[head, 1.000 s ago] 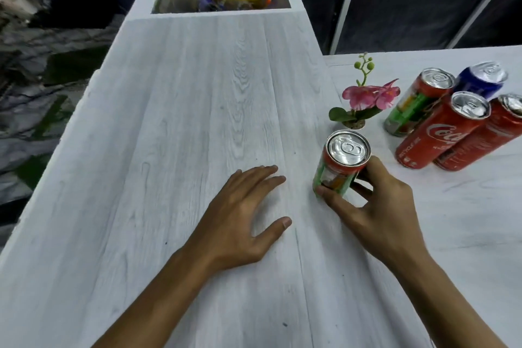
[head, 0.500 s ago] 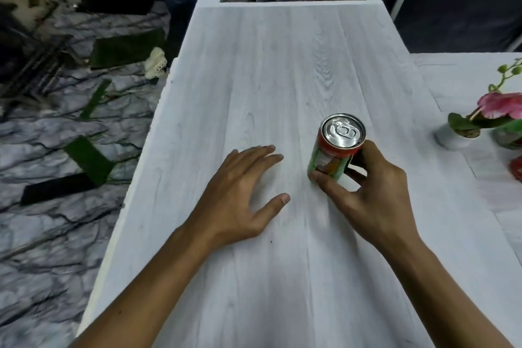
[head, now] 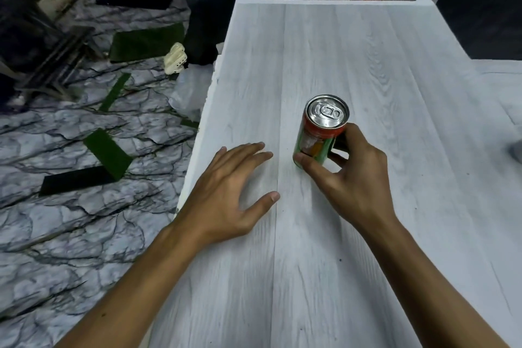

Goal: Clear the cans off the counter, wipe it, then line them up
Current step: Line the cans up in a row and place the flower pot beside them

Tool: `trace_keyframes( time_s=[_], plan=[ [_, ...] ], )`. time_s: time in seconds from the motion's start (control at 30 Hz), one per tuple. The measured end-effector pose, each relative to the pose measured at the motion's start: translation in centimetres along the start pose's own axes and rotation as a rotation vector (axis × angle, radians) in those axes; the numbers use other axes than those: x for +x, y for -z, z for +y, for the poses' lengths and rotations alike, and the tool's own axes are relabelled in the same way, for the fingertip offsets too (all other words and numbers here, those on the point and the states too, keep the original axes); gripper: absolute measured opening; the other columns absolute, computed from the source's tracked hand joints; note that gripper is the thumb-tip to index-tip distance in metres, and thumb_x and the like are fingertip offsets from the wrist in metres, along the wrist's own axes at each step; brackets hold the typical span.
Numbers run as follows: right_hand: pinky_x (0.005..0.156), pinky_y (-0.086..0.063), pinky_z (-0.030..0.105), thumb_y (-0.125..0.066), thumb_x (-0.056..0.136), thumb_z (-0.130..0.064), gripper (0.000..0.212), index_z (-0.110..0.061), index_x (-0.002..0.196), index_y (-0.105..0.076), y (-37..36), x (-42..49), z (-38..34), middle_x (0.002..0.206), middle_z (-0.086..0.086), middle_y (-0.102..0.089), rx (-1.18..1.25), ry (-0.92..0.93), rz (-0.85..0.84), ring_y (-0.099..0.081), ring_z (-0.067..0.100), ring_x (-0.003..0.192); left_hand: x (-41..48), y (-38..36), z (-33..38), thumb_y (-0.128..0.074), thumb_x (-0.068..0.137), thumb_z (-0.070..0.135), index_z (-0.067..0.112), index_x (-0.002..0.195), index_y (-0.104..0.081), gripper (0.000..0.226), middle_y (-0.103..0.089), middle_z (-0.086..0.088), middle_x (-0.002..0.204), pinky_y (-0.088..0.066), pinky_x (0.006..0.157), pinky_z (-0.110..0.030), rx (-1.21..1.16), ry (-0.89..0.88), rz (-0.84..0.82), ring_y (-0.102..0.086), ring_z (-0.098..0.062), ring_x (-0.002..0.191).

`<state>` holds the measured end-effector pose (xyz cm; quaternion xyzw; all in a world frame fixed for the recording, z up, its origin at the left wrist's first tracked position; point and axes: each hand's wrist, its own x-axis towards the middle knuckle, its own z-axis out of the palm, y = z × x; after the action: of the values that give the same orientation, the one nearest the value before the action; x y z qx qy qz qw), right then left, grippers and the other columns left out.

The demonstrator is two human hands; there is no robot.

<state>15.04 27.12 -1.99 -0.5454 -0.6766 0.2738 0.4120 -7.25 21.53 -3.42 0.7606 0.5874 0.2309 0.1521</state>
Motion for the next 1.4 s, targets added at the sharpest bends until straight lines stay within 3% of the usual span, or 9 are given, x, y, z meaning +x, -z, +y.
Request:
trace_keyframes(
  time_s=[0.2, 0.4, 0.8, 0.9, 1.0, 1.2, 1.33, 1.4],
  plan=[
    [0.08, -0.044, -0.002, -0.084, 0.078, -0.048, 0.063, -0.021, 0.128, -0.057, -3.3, 1.0, -1.0, 0.11, -0.019, -0.061, -0.004, 0.014, -0.023, -0.056, -0.015, 0.092, -0.6, 0.8, -2.3, -0.054, 0.095, 0.064, 0.03, 0.151, -0.045, 0.066, -0.037, 0.013, 0.162, -0.017, 0.127, -0.04, 0.016, 0.011, 0.007, -0.026, -0.003, 0.151],
    [0.077, -0.043, -0.002, -0.085, 0.078, -0.046, 0.061, -0.02, 0.126, -0.057, -4.8, 1.5, -1.0, 0.105, -0.022, -0.058, -0.001, 0.002, -0.032, -0.054, -0.024, 0.089, -0.6, 0.9, -3.0, -0.053, 0.095, 0.064, 0.03, 0.152, -0.044, 0.067, -0.036, 0.013, 0.162, -0.017, 0.127, -0.04, 0.015, 0.005, 0.003, -0.025, -0.003, 0.152],
    [0.076, -0.043, -0.002, -0.084, 0.079, -0.046, 0.06, -0.019, 0.125, -0.057, -6.3, 2.1, -1.3, 0.102, -0.026, -0.056, -0.009, 0.008, -0.064, -0.054, -0.024, 0.089, -0.6, 0.7, -3.9, -0.054, 0.095, 0.063, 0.029, 0.151, -0.044, 0.066, -0.038, 0.012, 0.161, -0.019, 0.126, -0.042, 0.001, 0.012, 0.004, -0.027, -0.003, 0.151],
    [0.076, -0.044, -0.002, -0.084, 0.08, -0.046, 0.061, -0.017, 0.127, -0.057, -6.7, 2.4, -1.4, 0.105, -0.02, -0.059, -0.026, 0.022, -0.076, -0.059, -0.012, 0.088, -0.7, 0.7, -4.2, -0.054, 0.095, 0.063, 0.031, 0.152, -0.043, 0.066, -0.037, 0.013, 0.161, -0.018, 0.127, -0.041, 0.0, 0.016, 0.003, -0.025, -0.002, 0.151],
    [0.077, -0.045, -0.001, -0.084, 0.08, -0.047, 0.063, -0.016, 0.128, -0.057, -6.9, 2.7, -1.5, 0.108, -0.017, -0.059, -0.045, 0.035, -0.086, -0.058, -0.001, 0.094, -0.7, 0.7, -4.5, -0.055, 0.095, 0.062, 0.031, 0.152, -0.043, 0.066, -0.037, 0.013, 0.162, -0.018, 0.127, -0.041, 0.001, 0.023, -0.003, -0.025, -0.002, 0.152],
    [0.082, -0.046, 0.004, -0.083, 0.08, -0.049, 0.068, -0.016, 0.133, -0.055, -7.2, 2.7, -1.2, 0.118, -0.008, -0.067, -0.09, 0.032, -0.107, -0.058, 0.001, 0.1, -0.8, 0.4, -4.7, -0.057, 0.095, 0.059, 0.028, 0.152, -0.045, 0.065, -0.039, 0.011, 0.161, -0.024, 0.125, -0.042, 0.004, 0.031, -0.017, -0.028, -0.005, 0.151],
    [0.091, -0.038, 0.011, -0.076, 0.082, -0.06, 0.079, -0.02, 0.144, -0.049, -7.1, 2.2, -0.9, 0.139, -0.002, -0.062, -0.193, 0.032, -0.15, -0.056, 0.01, 0.121, -1.0, 0.4, -4.7, -0.057, 0.095, 0.058, 0.027, 0.15, -0.048, 0.063, -0.042, 0.01, 0.159, -0.032, 0.121, -0.036, 0.017, 0.05, 0.003, -0.032, -0.005, 0.148],
    [0.1, -0.036, 0.02, -0.07, 0.083, -0.067, 0.085, -0.022, 0.15, -0.043, -6.8, 2.1, -0.8, 0.149, -0.002, -0.055, -0.249, 0.016, -0.196, -0.05, 0.016, 0.135, -0.9, 0.5, -4.7, -0.055, 0.096, 0.059, 0.026, 0.149, -0.048, 0.063, -0.043, 0.01, 0.158, -0.033, 0.12, -0.033, 0.015, 0.06, 0.013, -0.033, -0.006, 0.148]
  ],
)
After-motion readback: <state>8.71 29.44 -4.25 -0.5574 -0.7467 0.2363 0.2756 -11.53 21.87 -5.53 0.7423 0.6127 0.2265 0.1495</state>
